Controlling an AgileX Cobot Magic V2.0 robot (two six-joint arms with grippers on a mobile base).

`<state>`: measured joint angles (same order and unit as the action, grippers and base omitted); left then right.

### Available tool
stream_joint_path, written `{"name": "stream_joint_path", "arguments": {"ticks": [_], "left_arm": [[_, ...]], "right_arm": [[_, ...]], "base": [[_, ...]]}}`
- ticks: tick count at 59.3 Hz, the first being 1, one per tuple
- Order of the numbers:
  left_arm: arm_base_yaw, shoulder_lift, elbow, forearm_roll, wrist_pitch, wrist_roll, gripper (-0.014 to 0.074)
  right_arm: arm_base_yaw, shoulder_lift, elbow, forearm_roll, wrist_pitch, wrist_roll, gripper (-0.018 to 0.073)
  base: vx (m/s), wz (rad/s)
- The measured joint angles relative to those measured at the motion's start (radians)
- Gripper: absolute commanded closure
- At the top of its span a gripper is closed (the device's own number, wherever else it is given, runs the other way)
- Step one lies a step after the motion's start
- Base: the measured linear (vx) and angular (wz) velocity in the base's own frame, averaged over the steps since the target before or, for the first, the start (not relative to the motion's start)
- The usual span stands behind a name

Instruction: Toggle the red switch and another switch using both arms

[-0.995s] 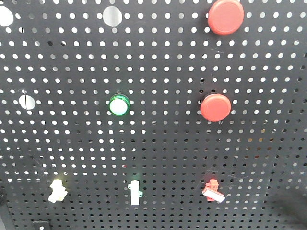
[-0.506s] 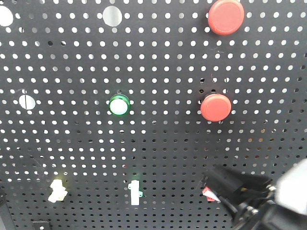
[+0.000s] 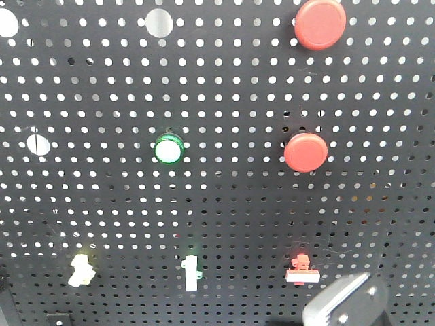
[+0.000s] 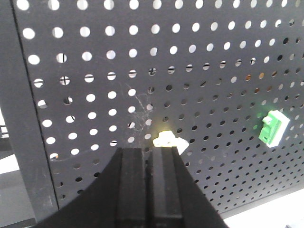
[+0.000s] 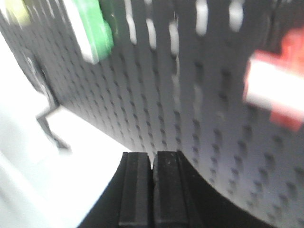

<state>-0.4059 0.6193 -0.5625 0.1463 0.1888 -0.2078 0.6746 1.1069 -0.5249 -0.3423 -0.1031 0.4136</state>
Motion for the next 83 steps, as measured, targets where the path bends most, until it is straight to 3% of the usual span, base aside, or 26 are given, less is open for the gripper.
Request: {"name": "stream_joint_path", "arguments": {"ticks": [7, 18, 36, 54, 67, 75, 83], "left_arm": [[0.0, 0.0, 0.0, 0.0, 0.0, 0.0, 0.0594], [0.0, 0.0, 0.0, 0.0, 0.0, 0.0, 0.0594], [0.0, 0.0, 0.0, 0.0, 0.0, 0.0, 0.0594], [0.0, 0.0, 0.0, 0.0, 0.0, 0.0, 0.0594], [0.0, 0.0, 0.0, 0.0, 0.0, 0.0, 0.0594], [0.0, 0.0, 0.0, 0.001, -0.002, 0.0, 0.0594], [0.0, 0.0, 0.0, 0.001, -0.004, 0.0, 0.0594]], "right_arm": [[0.0, -0.005, 0.0, 0.001, -0.016, -0.001, 0.0566], [-0.001, -0.028, -0.002, 0.022, -0.158, -0.04, 0.0566], [-0.095, -0.029, -0.005, 0.324, -0.307, -0.261, 0.0566], [-0.097, -0.038, -0.016, 0.288, -0.126, -0.262, 0.0566], [-0.103, -0.033, -0.001, 0.289, 0.149, -0.263, 0.0566], [-0.103, -0.047, -0.001, 0.289, 0.137, -0.263, 0.0566], [-0.103, -0.095, -0.001, 0.289, 0.038, -0.263, 0.0566]], "base": [[0.0, 0.0], [0.0, 0.0], [0.0, 0.0], [0.0, 0.0], [0.0, 0.0], [0.0, 0.0], [0.0, 0.0]]}}
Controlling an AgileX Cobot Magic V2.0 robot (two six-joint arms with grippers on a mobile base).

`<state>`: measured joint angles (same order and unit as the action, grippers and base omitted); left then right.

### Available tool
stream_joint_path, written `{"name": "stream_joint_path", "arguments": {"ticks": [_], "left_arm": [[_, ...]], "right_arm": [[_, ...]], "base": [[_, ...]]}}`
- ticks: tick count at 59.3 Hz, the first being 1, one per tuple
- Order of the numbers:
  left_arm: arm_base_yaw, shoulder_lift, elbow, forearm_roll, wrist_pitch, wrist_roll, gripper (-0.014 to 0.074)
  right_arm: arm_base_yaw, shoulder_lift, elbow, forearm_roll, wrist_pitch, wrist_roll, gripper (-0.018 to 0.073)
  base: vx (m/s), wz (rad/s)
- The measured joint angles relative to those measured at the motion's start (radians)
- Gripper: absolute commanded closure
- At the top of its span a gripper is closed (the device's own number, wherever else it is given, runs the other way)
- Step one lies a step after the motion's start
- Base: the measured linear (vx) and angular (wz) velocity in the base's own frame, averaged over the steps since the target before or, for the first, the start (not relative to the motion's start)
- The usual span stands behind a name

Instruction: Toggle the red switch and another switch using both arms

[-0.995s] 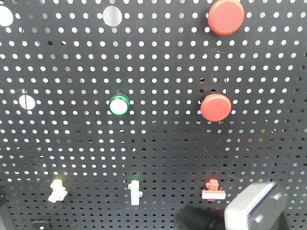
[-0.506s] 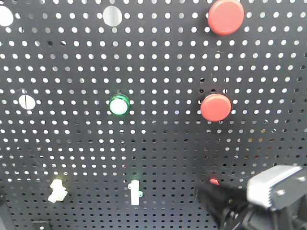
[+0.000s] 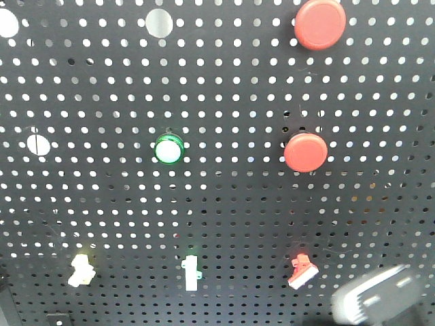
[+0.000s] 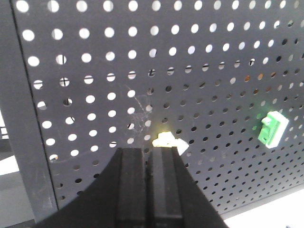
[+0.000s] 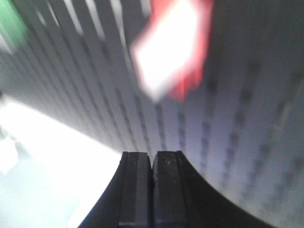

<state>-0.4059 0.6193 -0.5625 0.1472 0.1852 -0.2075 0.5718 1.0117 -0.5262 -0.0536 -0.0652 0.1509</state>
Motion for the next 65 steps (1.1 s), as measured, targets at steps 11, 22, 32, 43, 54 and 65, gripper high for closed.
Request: {"name": "stream_joint_path", "arguments": {"ticks": [11, 22, 32, 43, 54, 65], "left_arm": [[0.0, 0.0, 0.0, 0.0, 0.0, 0.0, 0.0594], [0.0, 0.0, 0.0, 0.0, 0.0, 0.0, 0.0594], [0.0, 0.0, 0.0, 0.0, 0.0, 0.0, 0.0594], [0.0, 0.0, 0.001, 0.0, 0.0, 0.0, 0.0594], [0.018, -0.049, 0.074, 0.0, -0.027, 0.035, 0.0594], [0.155, -0.255, 0.3, -0.025, -0.128, 0.197, 0.0594]], "right_arm": [[0.0, -0.065, 0.0, 0.0, -0.097, 0.0, 0.0566], [0.0, -0.071, 0.0, 0.0, -0.105, 0.0, 0.0566], [0.0, -0.071, 0.0, 0.0, -0.105, 0.0, 0.0566], [0.0, -0.071, 0.0, 0.0, -0.105, 0.0, 0.0566], [0.0, -0.071, 0.0, 0.0, -0.105, 0.0, 0.0566], [0.0, -0.071, 0.0, 0.0, -0.105, 0.0, 0.0566]], "base": [[0.0, 0.0], [0.0, 0.0], [0.0, 0.0], [0.0, 0.0], [0.0, 0.0], [0.0, 0.0]]}}
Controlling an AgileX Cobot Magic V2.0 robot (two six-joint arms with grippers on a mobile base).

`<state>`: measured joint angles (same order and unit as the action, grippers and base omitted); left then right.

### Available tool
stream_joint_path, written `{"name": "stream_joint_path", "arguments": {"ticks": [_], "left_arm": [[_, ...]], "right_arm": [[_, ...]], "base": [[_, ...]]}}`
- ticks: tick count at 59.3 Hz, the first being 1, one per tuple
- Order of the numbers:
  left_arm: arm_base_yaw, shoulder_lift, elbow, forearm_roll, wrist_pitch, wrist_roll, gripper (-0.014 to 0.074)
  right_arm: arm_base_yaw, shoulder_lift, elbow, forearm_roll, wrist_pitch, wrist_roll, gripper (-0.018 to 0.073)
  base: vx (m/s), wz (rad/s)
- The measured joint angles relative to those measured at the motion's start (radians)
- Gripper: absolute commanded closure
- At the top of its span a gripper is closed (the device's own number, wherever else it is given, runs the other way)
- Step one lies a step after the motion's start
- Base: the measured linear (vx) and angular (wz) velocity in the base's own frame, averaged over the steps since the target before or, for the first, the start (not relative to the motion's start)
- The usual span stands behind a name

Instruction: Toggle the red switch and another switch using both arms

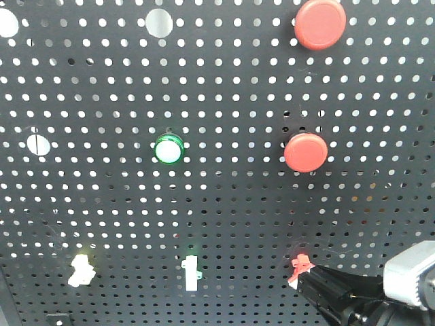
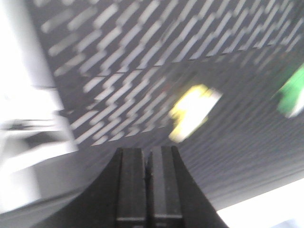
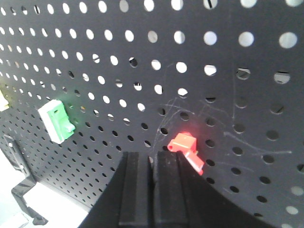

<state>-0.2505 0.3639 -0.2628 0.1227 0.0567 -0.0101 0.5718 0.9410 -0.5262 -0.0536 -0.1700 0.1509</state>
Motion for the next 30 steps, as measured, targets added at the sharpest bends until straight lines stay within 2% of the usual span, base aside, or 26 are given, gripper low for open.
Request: {"name": "stream_joint_path", "arguments": {"ticks": [8, 13, 19, 30], "left_arm": [[0.114, -0.194, 0.152, -0.051, -0.041, 0.031, 0.0594], [0.159, -0.293, 0.231, -0.063, -0.041, 0.033, 0.0594], [0.184, -0.365, 0.287, -0.077, -0.037, 0.035, 0.0594], [0.185, -0.374, 0.289, -0.082, 0.041, 0.035, 0.0594]], "right_arm": [[0.0, 0.0, 0.0, 0.0, 0.0, 0.0, 0.0566], [0.0, 0.0, 0.0, 0.0, 0.0, 0.0, 0.0566], [0.0, 0.0, 0.0, 0.0, 0.0, 0.0, 0.0566], [0.0, 0.0, 0.0, 0.0, 0.0, 0.0, 0.0566]], "base": [[0.0, 0.0], [0.0, 0.0], [0.0, 0.0], [0.0, 0.0]]}}
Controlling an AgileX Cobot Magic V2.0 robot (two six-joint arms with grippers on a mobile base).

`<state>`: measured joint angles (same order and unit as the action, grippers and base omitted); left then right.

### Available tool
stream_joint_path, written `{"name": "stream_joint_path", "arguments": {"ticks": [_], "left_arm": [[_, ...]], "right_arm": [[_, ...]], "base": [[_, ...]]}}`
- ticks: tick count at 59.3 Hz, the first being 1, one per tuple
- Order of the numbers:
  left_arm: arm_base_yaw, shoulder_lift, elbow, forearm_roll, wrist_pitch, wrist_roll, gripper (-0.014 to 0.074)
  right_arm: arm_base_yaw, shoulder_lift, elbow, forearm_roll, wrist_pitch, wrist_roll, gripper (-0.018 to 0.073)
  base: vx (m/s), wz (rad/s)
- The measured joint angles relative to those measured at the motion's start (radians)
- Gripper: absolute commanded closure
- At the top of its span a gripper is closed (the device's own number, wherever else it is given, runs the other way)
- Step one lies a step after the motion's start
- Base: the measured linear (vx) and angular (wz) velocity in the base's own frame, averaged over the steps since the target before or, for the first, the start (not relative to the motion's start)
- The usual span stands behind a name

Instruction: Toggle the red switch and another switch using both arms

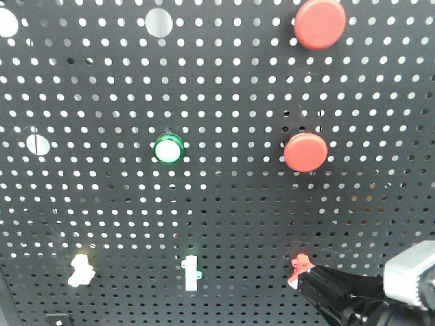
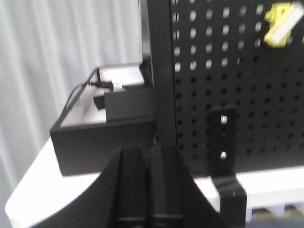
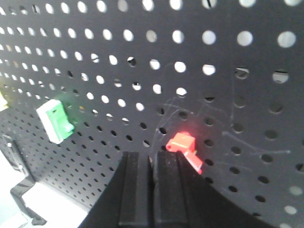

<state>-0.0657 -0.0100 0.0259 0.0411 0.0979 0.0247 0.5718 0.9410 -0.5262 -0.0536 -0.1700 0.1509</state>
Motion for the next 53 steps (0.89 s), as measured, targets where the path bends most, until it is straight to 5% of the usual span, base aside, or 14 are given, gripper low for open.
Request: {"name": "stream_joint_path", "arguments": {"ticks": [39, 53], "left_arm": [[0.0, 0.0, 0.0, -0.001, 0.077, 0.0, 0.0594], [0.0, 0.0, 0.0, -0.001, 0.081, 0.0, 0.0594]], "right_arm": [[-0.009, -0.016, 0.01, 0.0, 0.0, -0.015, 0.0566], [-0.21, -0.338, 0.228, 0.038, -0.01, -0.06, 0.0566]], "base": [[0.0, 0.0], [0.0, 0.0]]}}
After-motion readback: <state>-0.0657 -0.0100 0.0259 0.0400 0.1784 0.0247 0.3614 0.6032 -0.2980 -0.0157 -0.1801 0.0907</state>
